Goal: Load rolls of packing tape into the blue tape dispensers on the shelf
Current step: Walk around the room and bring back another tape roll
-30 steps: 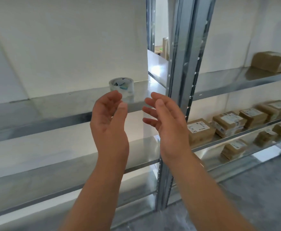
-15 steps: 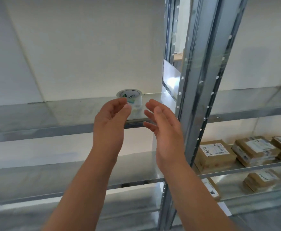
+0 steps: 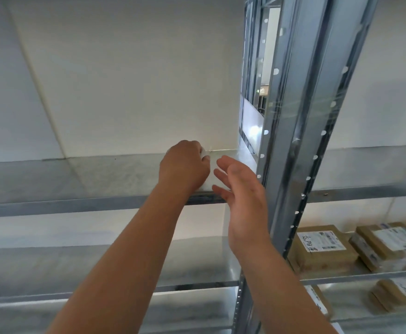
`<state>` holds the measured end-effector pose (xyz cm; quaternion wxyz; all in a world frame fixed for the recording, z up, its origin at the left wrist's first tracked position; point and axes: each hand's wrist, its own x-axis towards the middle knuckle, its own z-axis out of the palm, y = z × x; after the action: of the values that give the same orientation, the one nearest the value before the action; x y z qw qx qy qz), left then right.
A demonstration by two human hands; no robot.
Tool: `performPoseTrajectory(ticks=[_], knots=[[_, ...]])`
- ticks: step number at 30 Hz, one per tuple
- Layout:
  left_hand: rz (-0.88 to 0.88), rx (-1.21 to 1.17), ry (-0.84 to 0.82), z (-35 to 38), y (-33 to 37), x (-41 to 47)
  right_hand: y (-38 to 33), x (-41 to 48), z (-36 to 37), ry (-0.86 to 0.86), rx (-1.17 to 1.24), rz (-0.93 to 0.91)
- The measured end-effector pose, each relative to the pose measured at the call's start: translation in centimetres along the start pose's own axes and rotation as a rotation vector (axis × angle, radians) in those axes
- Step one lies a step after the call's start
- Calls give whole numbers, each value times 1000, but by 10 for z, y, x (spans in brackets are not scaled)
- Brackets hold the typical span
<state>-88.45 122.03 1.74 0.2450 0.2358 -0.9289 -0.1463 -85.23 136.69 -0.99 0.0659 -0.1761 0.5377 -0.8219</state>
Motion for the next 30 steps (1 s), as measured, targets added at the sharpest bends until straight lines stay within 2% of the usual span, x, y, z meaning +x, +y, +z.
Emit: performPoseTrajectory(ticks=[3,7,15,17,19,24,26,30], knots=[[2,128,-25,8,-1,8,1,4,-3,-10,1,-5],[22,184,2,8,3,7,4,10,-2,3,-3,1],[-7,98,6,-11,-5,-5,4,13,6,2,31,37],[-32,-69,69,-21,-7,-13,3,13,5,-4,36,39],[-71,-356,122,-32,-5,-21,2,15,2,-27,44,42],[-209,-965,143,-58,9,-41,-17,26,5,-130,205,58],[-255,-1124,138,-60,13,-52,-27,29,6,-176,227,70],[-396,-1304,161,-50,9,-71,-31,26,8,-287,97,78]])
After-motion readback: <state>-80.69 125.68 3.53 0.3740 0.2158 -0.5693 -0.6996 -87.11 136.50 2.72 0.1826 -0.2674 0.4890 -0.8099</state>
